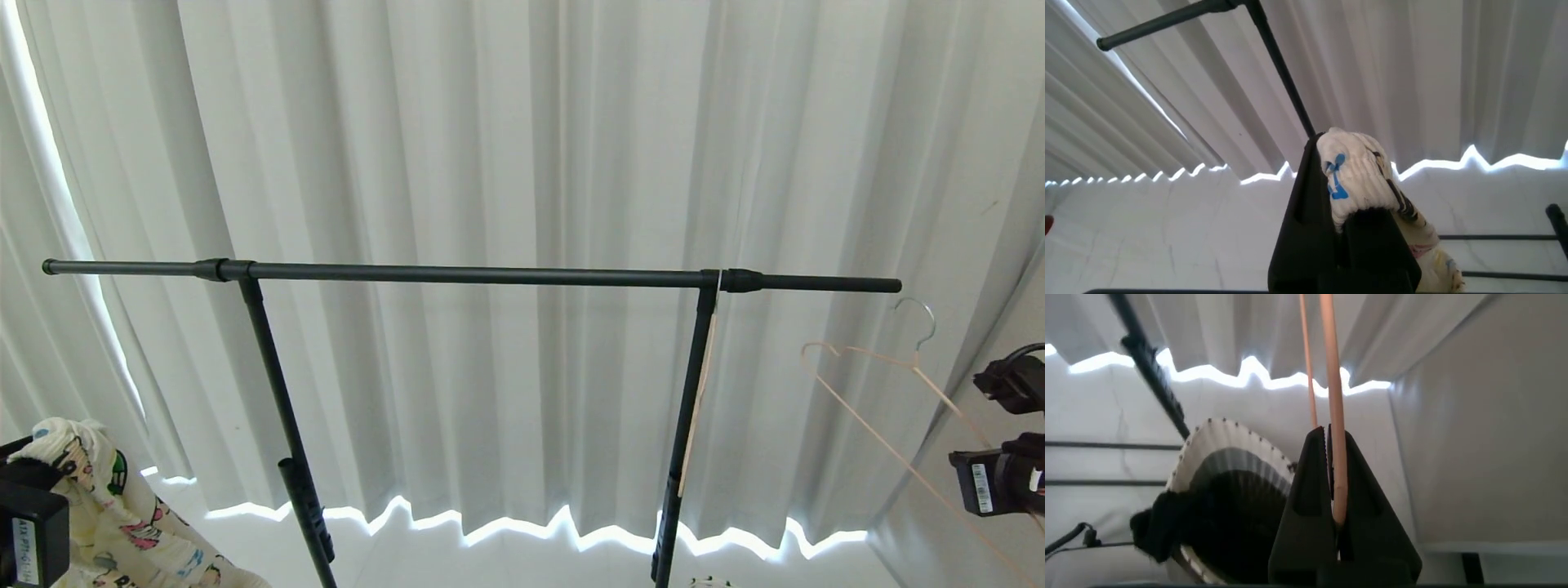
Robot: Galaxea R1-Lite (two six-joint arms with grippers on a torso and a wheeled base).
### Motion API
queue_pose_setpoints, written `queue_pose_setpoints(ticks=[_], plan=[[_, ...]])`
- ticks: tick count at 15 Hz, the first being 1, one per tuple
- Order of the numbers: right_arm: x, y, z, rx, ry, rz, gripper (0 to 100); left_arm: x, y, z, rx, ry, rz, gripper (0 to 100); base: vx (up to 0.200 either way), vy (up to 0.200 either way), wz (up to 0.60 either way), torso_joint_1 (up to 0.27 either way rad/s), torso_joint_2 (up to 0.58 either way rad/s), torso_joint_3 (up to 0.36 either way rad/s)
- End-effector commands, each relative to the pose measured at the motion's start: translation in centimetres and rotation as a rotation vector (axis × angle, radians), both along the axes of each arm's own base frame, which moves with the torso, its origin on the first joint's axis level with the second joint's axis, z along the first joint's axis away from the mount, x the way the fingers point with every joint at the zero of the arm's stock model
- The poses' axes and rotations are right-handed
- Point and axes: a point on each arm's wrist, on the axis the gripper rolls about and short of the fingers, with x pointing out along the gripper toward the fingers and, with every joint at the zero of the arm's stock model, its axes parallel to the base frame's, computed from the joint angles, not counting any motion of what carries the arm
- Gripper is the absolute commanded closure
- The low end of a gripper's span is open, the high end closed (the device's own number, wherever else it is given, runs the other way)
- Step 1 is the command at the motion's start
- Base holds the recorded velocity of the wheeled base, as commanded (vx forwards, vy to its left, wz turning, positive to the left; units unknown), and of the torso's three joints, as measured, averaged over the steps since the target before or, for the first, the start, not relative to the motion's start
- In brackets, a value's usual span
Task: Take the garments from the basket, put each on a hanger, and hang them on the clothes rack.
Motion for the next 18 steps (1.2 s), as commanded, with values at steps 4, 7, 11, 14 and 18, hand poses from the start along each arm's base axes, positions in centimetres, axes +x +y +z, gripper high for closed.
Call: queue_pose_setpoints(ticks=[4,7,11,14,18], plan=[[-5.2,1.0,1.6,-0.016,-0.050,0.032,100,-0.1,0.0,-0.2,-0.003,0.008,-0.016,100,-0.200,0.000,0.00,-0.002,0.00,0.006],[-8.7,1.2,2.1,-0.017,-0.043,0.050,100,-0.2,0.0,-0.6,0.000,0.015,-0.017,100,-0.200,0.000,0.00,0.002,0.00,0.004],[-12.3,1.2,2.4,-0.025,-0.062,0.056,100,-0.4,0.1,-0.7,-0.005,0.012,-0.029,100,-0.050,0.000,0.00,-0.001,0.00,0.001],[-14.2,1.2,2.4,-0.063,-0.094,0.081,100,-0.3,0.0,-0.6,0.000,0.010,-0.028,100,0.000,0.000,0.00,0.000,0.00,0.000],[-15.2,1.3,2.5,-0.098,-0.124,0.111,100,-0.2,0.0,-0.6,0.002,0.010,-0.028,100,0.000,0.200,0.00,0.004,0.00,0.002]])
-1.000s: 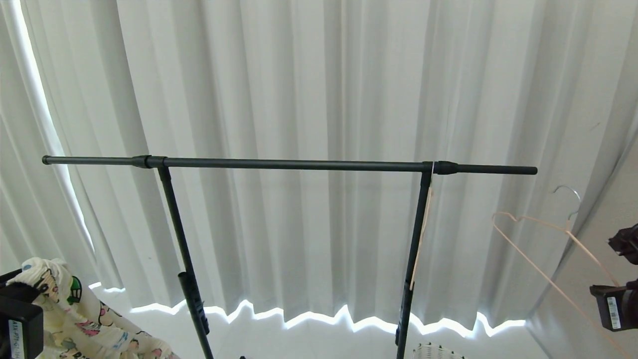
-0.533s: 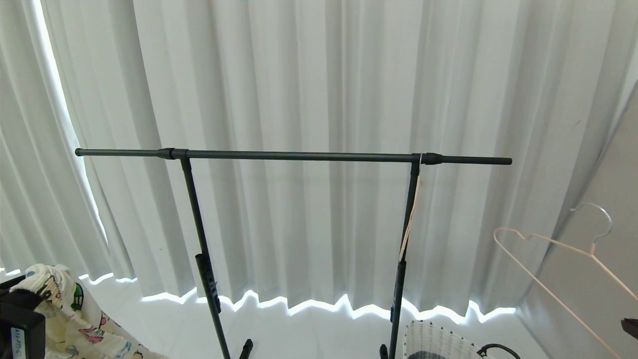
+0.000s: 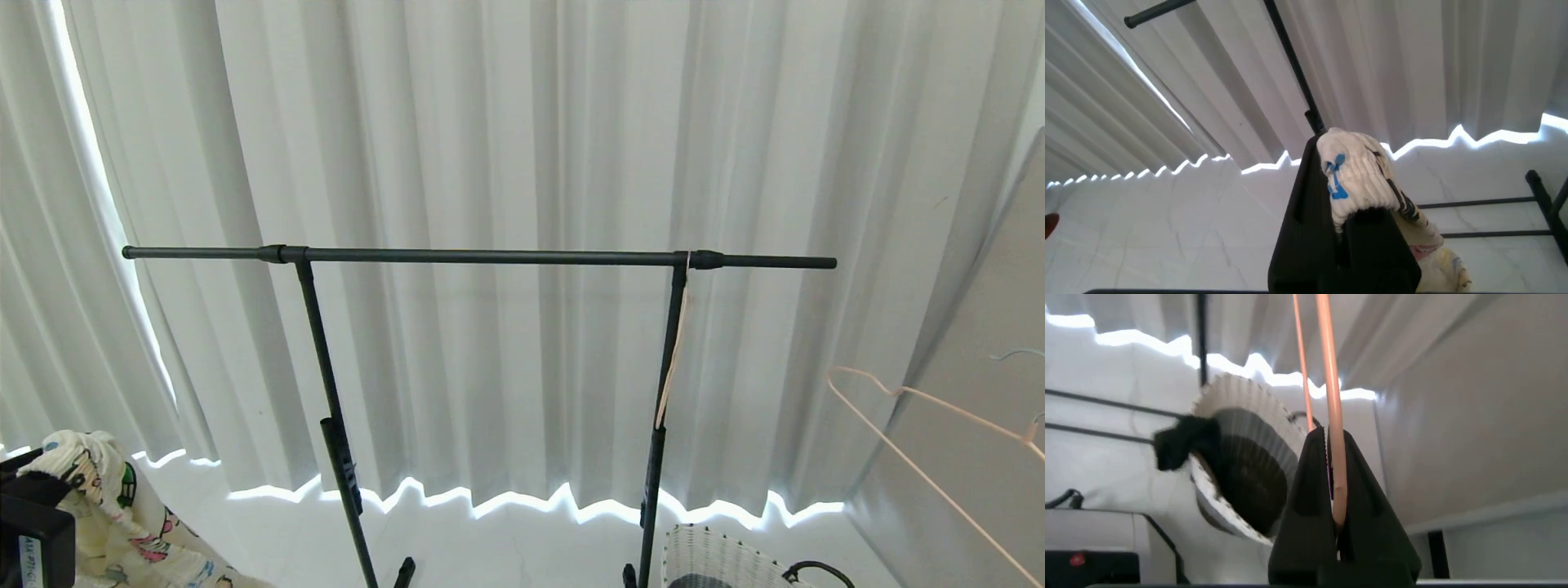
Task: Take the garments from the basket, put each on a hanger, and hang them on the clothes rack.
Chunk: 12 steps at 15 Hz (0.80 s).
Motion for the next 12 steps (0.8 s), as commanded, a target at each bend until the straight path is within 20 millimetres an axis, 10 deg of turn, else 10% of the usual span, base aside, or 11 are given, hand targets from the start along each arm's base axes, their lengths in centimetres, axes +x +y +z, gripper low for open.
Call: queue_pose_setpoints(ticks=[1,12], plan=[[-0.4,0.0,0.4,0.003,-0.042,0.016,100,0.0,0.0,0.0,0.001,0.002,0.001,100,0.000,0.200,0.00,0.017,0.01,0.007],[1.8,2.9,3.5,0.088,-0.020,0.541,100,0.3,-0.2,-0.1,0.004,0.013,-0.007,100,0.000,0.164,0.00,0.003,0.00,0.001]])
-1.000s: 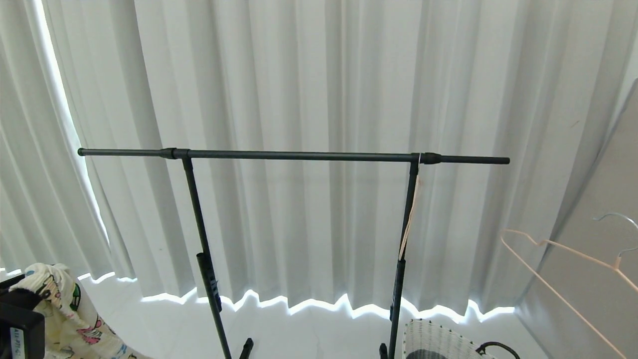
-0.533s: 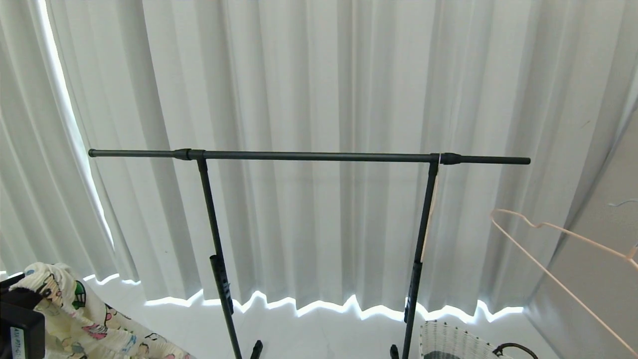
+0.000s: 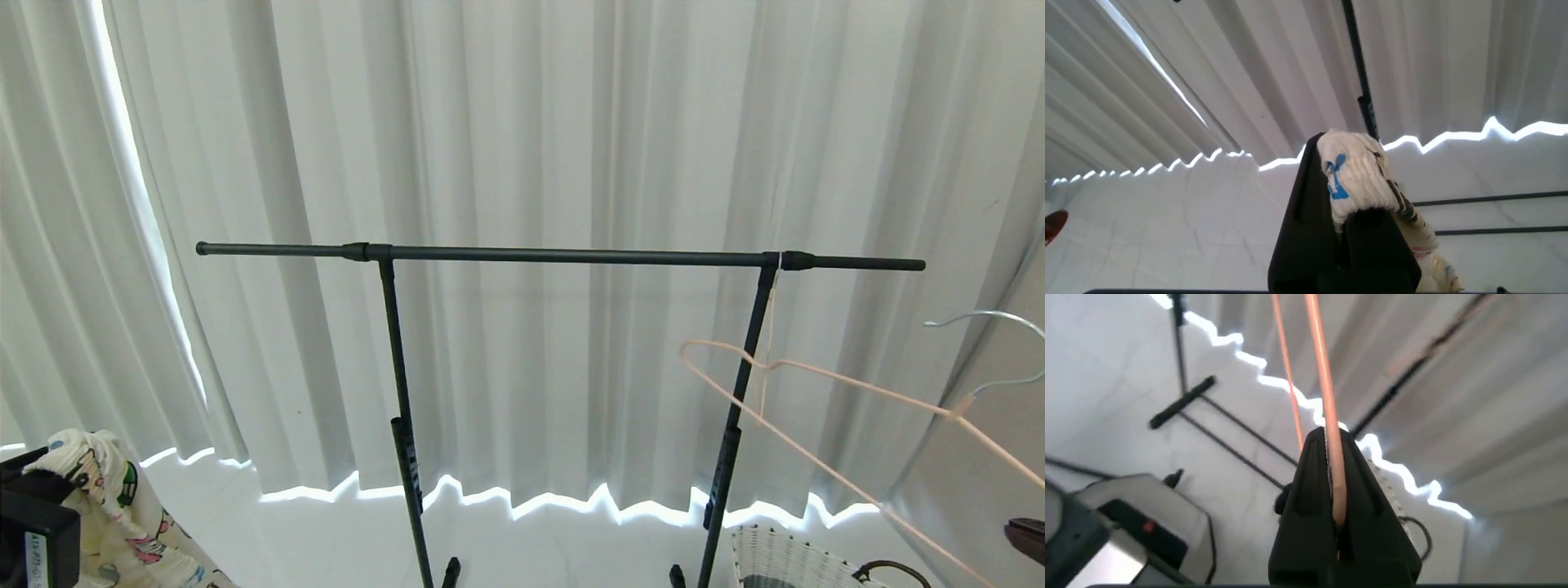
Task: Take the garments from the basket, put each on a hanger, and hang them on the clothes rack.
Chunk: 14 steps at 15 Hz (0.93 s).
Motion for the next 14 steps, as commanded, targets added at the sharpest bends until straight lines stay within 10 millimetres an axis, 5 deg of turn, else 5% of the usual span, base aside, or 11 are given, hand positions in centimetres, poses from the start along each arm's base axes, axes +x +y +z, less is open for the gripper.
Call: queue_pose_setpoints(ticks=[1,7,14], plan=[[1.9,1.7,0.6,-0.025,0.064,0.137,100,0.0,-0.1,-0.1,0.000,0.004,-0.009,100,0.000,0.000,0.00,0.000,0.00,0.000],[3.4,8.5,0.3,0.114,0.249,0.415,100,1.7,-1.2,-0.2,0.014,0.066,-0.056,100,0.000,0.000,0.00,0.000,0.00,0.000],[3.1,13.6,-0.3,0.227,0.348,0.537,100,11.9,-6.2,2.0,-0.263,0.146,0.073,100,0.000,0.000,0.00,0.000,0.00,0.000]])
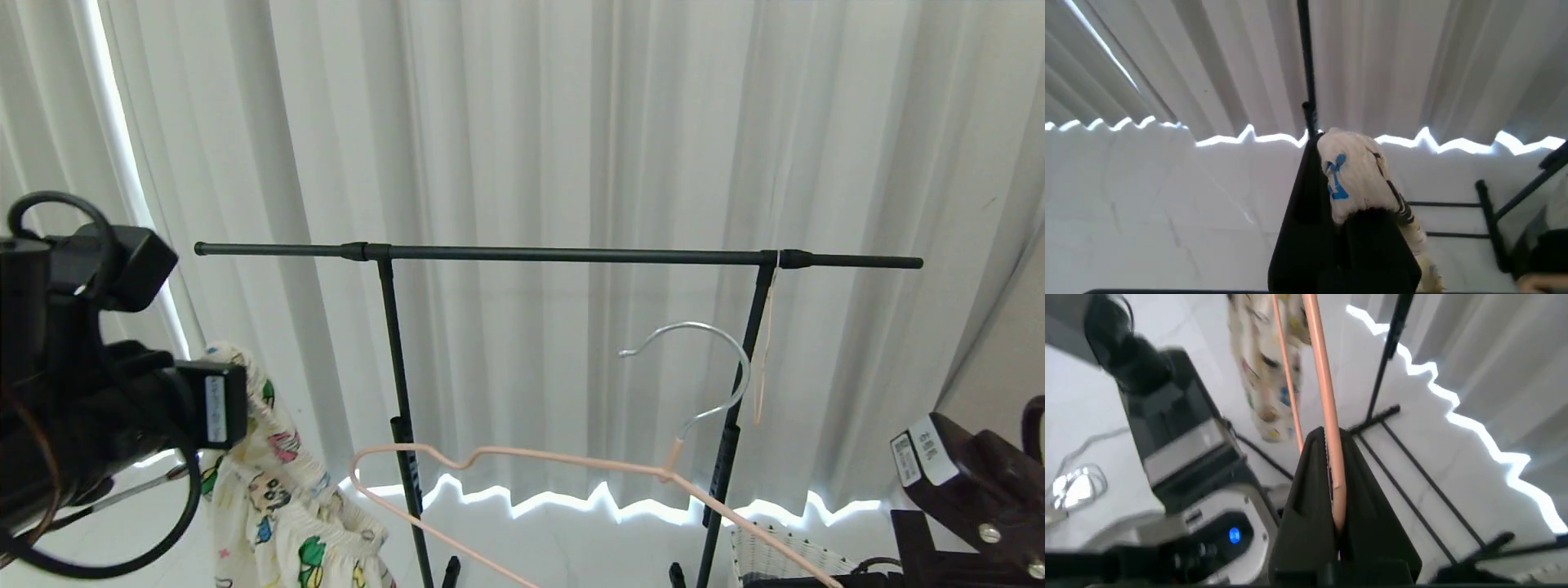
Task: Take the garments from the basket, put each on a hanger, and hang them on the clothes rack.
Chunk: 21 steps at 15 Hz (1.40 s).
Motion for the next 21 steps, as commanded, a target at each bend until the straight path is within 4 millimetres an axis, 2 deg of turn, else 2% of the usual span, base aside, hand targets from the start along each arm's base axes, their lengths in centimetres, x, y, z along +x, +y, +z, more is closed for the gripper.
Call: queue_pose_setpoints(ticks=[1,5,13,16,21], plan=[[0.7,1.7,-0.7,-0.003,0.020,0.001,100,3.5,-2.3,-0.5,0.000,0.057,-0.011,100,0.000,0.000,0.00,0.000,0.00,0.000],[2.3,2.7,-1.1,0.018,0.007,-0.070,100,3.5,-4.2,-0.9,-0.010,0.074,-0.077,100,0.000,0.000,0.00,0.000,0.00,0.000],[3.9,5.0,-0.6,0.037,-0.010,-0.075,100,3.6,-4.3,-0.4,-0.022,0.054,-0.076,100,0.000,0.000,0.00,0.000,0.00,0.000],[4.4,5.9,-1.1,0.018,0.002,-0.081,100,3.5,-4.8,0.6,-0.038,0.024,-0.095,100,0.000,0.000,0.00,0.000,0.00,0.000],[6.0,8.8,-1.4,0.002,0.011,-0.075,100,2.8,-6.4,2.8,-0.078,-0.044,-0.171,100,0.000,0.000,0.00,0.000,0.00,0.000]])
